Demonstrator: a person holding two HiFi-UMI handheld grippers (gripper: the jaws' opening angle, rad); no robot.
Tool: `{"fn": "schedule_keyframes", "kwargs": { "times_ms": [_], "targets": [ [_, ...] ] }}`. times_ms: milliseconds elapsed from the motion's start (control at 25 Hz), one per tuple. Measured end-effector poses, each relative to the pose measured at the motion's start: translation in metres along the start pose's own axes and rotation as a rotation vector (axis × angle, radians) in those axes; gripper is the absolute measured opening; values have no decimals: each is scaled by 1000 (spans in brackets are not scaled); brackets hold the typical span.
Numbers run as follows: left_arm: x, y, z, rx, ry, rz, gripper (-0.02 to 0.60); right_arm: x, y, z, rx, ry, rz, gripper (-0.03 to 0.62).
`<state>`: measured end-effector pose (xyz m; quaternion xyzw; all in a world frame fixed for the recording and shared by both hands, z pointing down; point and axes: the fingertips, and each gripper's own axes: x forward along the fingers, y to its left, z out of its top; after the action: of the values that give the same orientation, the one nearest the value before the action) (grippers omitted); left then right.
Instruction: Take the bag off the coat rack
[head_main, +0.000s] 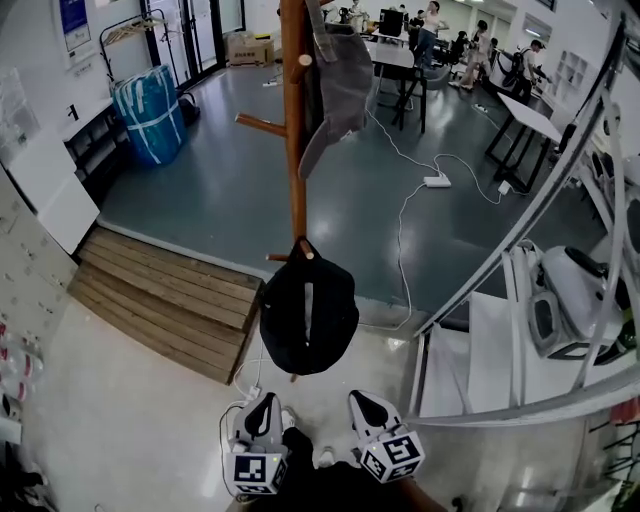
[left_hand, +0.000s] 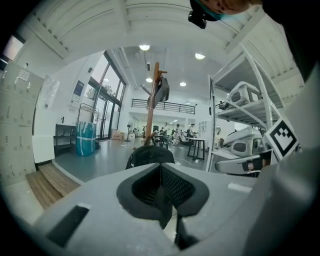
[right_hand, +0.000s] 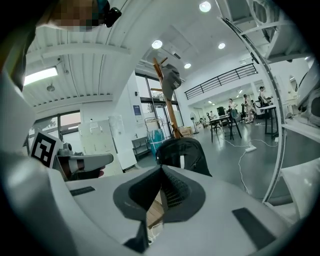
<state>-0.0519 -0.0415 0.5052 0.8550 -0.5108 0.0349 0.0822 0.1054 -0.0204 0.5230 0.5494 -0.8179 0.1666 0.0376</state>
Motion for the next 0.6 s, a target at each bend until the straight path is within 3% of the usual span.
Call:
{"fn": "schedule_keyframes", "kwargs": {
  "times_ms": [400,600],
  "targets": [
    [56,56,13,7,20,-75,18,72,-4,17,7,6,-76,12],
    [76,82,7,13,70,-112,18,100,-8,26,7,20,-111,12]
  ]
}}
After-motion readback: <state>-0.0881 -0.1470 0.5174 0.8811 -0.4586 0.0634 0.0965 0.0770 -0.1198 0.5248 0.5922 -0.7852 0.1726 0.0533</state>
